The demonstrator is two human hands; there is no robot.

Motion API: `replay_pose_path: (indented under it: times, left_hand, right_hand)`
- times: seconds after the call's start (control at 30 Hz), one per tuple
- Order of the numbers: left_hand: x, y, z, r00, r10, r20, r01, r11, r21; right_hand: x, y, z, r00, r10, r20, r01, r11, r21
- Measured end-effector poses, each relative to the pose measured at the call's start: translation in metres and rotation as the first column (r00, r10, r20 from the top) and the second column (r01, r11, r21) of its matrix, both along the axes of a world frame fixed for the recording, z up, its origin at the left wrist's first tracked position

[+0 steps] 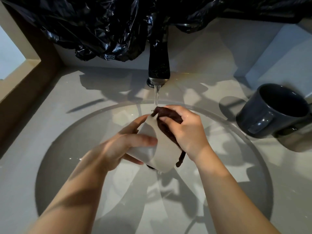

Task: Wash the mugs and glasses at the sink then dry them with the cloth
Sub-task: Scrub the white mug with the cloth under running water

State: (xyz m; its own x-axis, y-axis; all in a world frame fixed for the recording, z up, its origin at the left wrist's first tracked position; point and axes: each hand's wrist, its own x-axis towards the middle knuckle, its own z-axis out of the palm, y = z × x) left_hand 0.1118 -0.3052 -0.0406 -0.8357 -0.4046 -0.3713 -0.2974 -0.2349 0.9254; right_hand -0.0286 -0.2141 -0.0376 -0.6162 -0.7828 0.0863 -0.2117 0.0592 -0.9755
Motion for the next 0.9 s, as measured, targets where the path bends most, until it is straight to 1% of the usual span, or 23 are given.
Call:
replay_pose_path:
  times: [0.03,0.07,0.13,0.17,0.2,0.23,0.3,0.37,0.4,0.43,0.47,0.5,0.53,0.57,0.6,0.63,0.67,0.7,0.73,0.77,0.8,0.83,0.9]
  left_hand:
    - [-0.002,0.004,0.0,0.999,0.046,-0.02,-0.045,0.998,0.036]
    - [-0.006,0.008,-0.001,0.995,0.091,-0.034,-0.088,0.994,0.072]
    - [-0.013,0.014,-0.003,0.983,0.183,-0.017,-0.179,0.976,0.122]
    - [-0.016,0.014,-0.005,0.972,0.236,0.005,-0.235,0.963,0.135]
    - [-0.018,0.014,-0.006,0.954,0.3,0.025,-0.3,0.942,0.151]
    - [-0.019,0.012,-0.007,0.928,0.37,0.046,-0.372,0.911,0.177]
    - [-0.02,0.007,-0.008,0.88,0.467,0.089,-0.471,0.835,0.285]
    - [-0.019,0.003,-0.008,0.871,0.479,0.108,-0.479,0.779,0.405]
    - [-0.017,0.001,-0.008,0.874,0.473,0.112,-0.472,0.77,0.429]
    - [-0.016,-0.001,-0.009,0.877,0.467,0.112,-0.467,0.775,0.426]
    - [-0.015,-0.002,-0.008,0.886,0.453,0.101,-0.45,0.788,0.419]
    - [-0.014,-0.002,-0.007,0.896,0.438,0.078,-0.428,0.8,0.421]
    - [-0.014,-0.001,-0.005,0.904,0.425,0.045,-0.401,0.805,0.437]
    - [-0.015,-0.001,-0.003,0.909,0.417,0.011,-0.375,0.806,0.458]
    - [-0.015,0.0,-0.003,0.909,0.415,-0.014,-0.36,0.804,0.473]
    - [-0.015,0.0,-0.004,0.908,0.418,-0.027,-0.355,0.802,0.48]
    - [-0.015,-0.001,-0.005,0.904,0.426,-0.03,-0.36,0.798,0.483]
    - [-0.016,-0.001,-0.007,0.899,0.438,-0.03,-0.369,0.791,0.489]
    - [-0.017,0.0,-0.008,0.894,0.446,-0.039,-0.367,0.781,0.505]
    - [-0.018,0.0,-0.009,0.888,0.456,-0.052,-0.36,0.762,0.538]
    - [-0.018,0.001,-0.009,0.882,0.466,-0.067,-0.348,0.741,0.575]
    - [-0.018,0.001,-0.008,0.879,0.469,-0.079,-0.336,0.73,0.596]
    - [-0.017,0.001,-0.006,0.901,0.425,-0.092,-0.305,0.768,0.563]
  right_hand:
    - [-0.001,0.0,0.0,0.999,-0.047,0.018,0.047,0.999,-0.001]
    - [-0.003,0.0,-0.002,0.992,-0.099,0.079,0.099,0.995,0.003]
    - [-0.002,-0.001,-0.003,0.933,-0.167,0.319,0.163,0.986,0.039]
    - [-0.001,-0.001,-0.003,0.897,-0.169,0.409,0.157,0.986,0.064]
    - [0.0,-0.003,-0.003,0.881,-0.164,0.444,0.141,0.986,0.084]
    - [0.002,-0.006,-0.002,0.886,-0.141,0.441,0.11,0.989,0.095]
    - [0.012,-0.007,-0.001,0.936,-0.045,0.35,0.021,0.997,0.072]
    - [0.026,-0.004,-0.005,0.989,0.101,0.109,-0.107,0.993,0.056]
    - [0.032,-0.003,-0.01,0.988,0.157,-0.002,-0.156,0.986,0.062]
    - [0.036,-0.003,-0.014,0.982,0.173,-0.069,-0.169,0.984,0.059]
    - [0.037,-0.004,-0.016,0.984,0.157,-0.082,-0.154,0.987,0.039]
    - [0.036,-0.007,-0.016,0.993,0.117,-0.024,-0.117,0.993,-0.006]
    - [0.033,-0.01,-0.012,0.993,0.077,0.09,-0.07,0.994,-0.079]
    - [0.029,-0.012,-0.009,0.97,0.053,0.237,-0.018,0.989,-0.146]
    - [0.024,-0.014,-0.008,0.918,0.05,0.393,0.022,0.984,-0.177]
    - [0.02,-0.015,-0.006,0.861,0.034,0.508,0.051,0.987,-0.154]
    - [0.018,-0.017,-0.007,0.815,-0.005,0.58,0.065,0.994,-0.083]
    - [0.018,-0.019,-0.01,0.79,-0.045,0.612,0.061,0.998,-0.005]
    - [0.02,-0.019,-0.012,0.773,-0.067,0.631,0.056,0.998,0.037]
    - [0.024,-0.018,-0.015,0.79,-0.081,0.608,0.063,0.997,0.051]
    - [0.03,-0.016,-0.017,0.833,-0.088,0.546,0.076,0.996,0.043]
    - [0.036,-0.013,-0.016,0.895,-0.082,0.439,0.078,0.997,0.028]
    - [0.046,-0.005,-0.016,0.98,-0.052,0.194,0.055,0.998,-0.009]
